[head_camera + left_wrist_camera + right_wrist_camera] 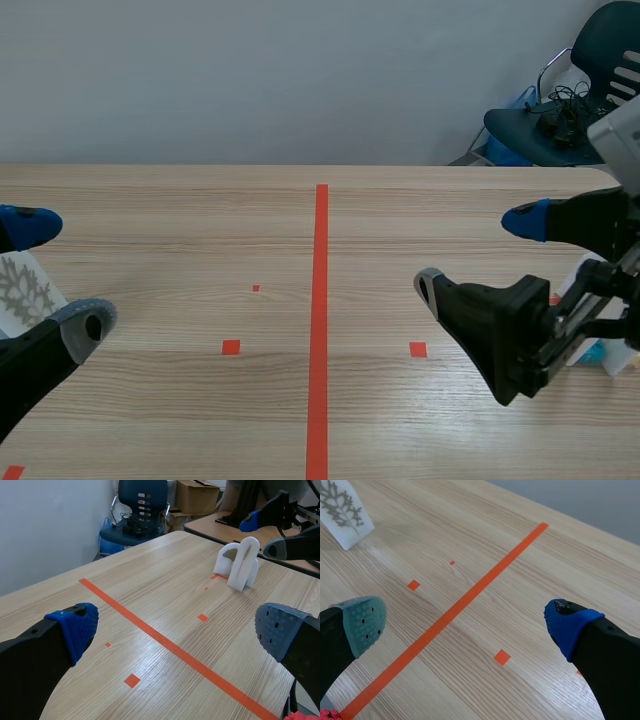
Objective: Do the leaf sorting experiment
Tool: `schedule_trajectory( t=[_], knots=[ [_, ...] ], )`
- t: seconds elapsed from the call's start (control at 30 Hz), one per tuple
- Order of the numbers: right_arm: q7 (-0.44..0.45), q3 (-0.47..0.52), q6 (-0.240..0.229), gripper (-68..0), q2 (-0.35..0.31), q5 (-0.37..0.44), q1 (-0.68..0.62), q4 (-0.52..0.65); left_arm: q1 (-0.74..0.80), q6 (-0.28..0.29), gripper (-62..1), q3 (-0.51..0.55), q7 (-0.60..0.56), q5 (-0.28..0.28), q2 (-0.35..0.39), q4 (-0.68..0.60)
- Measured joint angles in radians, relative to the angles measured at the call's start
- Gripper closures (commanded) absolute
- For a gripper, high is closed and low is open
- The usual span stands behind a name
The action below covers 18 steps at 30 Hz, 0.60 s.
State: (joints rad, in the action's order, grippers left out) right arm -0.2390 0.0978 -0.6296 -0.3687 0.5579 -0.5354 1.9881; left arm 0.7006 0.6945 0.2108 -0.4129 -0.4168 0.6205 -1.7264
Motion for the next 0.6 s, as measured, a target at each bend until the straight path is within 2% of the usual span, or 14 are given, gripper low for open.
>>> schedule_trajectory(
  t=[0.07,0.27,0.6],
  knots=[
    [-0.010,-0.018,0.020,-67.9,0.000,-0.008,0.001,0.000,0.000,0.000,-62.3,0.000,0.000,0.000,0.000,0.000],
    [0.002,-0.033,0.040,-67.9,0.000,-0.008,0.003,0.000,0.000,0.000,-62.3,0.000,0.000,0.000,0.000,0.000],
    [0.002,-0.032,0.039,-67.9,0.000,-0.008,0.003,0.000,0.000,0.000,-62.3,0.000,0.000,0.000,0.000,0.000]
  ],
)
